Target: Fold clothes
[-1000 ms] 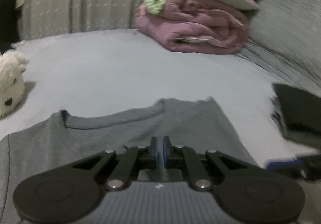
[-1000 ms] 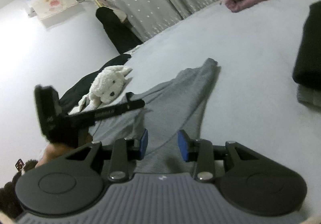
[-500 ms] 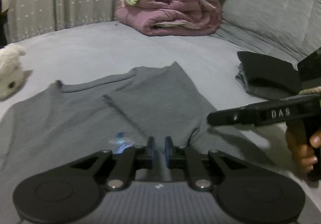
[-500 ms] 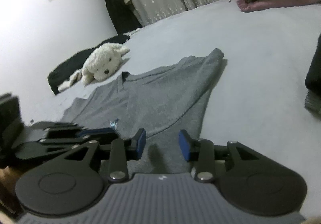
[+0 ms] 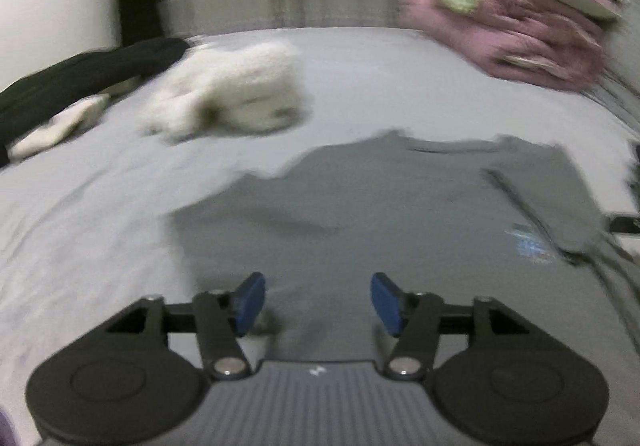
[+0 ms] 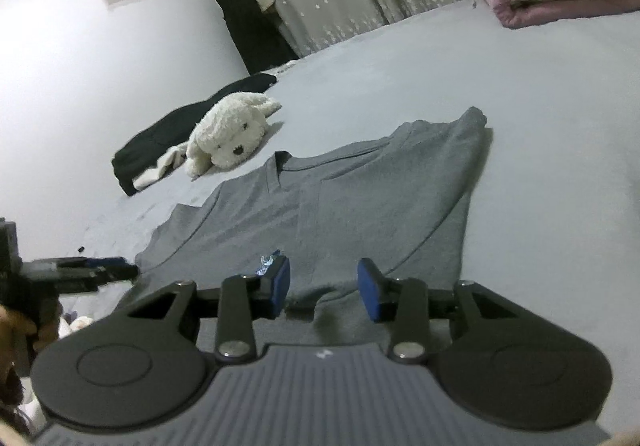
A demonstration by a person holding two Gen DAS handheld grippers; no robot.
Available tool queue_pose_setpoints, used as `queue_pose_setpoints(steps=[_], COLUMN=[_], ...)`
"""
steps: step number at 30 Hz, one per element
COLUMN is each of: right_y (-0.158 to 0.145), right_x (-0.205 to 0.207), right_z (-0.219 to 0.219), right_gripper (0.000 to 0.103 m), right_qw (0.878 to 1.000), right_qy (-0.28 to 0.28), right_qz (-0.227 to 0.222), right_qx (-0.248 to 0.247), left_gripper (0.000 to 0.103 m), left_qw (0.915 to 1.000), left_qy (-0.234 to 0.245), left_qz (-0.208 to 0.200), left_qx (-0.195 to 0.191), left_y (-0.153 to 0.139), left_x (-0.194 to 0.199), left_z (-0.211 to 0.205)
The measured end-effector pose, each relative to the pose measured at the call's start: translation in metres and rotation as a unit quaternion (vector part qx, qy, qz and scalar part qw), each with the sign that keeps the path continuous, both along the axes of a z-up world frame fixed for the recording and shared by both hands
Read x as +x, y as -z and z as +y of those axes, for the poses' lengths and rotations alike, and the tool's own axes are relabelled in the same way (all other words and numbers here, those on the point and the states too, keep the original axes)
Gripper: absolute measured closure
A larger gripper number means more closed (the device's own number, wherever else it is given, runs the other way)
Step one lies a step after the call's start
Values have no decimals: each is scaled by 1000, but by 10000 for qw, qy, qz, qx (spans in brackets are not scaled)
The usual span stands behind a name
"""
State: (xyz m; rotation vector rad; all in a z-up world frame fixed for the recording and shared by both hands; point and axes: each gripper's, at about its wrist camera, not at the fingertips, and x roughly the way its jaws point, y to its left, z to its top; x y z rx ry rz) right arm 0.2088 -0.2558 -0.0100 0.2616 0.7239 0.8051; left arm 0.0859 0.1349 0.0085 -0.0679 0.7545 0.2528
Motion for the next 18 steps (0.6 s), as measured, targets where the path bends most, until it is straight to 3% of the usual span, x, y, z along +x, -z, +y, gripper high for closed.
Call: queue_pose_setpoints(steps=[4,9,11,15,18], right_y=[-2,-25,-35,-41,-42], right_x=[-1,-16,-26,-61,-96], right_z=[13,57,78,115,137], right_gripper=[59,58,52,51,51], right_qw=[9992,9980,9978,9957,9929], right_qy=[118,-7,-85,-94,-208], right_qz=[367,397,389,503,637], right_qx=[-142,-494,-532,-777,-984], left_gripper=[41,41,41,47,51], left_qw=[9955,9882,9823,9688,9688], left_qy=[-682,-888,-952,-617,-413], left_qz=[39,49,138,303,483], left_qx=[-655,-1251,-1605,-2383,-2394], left_y=[2,6,7,15,22], left_x=[-24,-43,-42,-48,-46], left_z=[49,81,90,92,85])
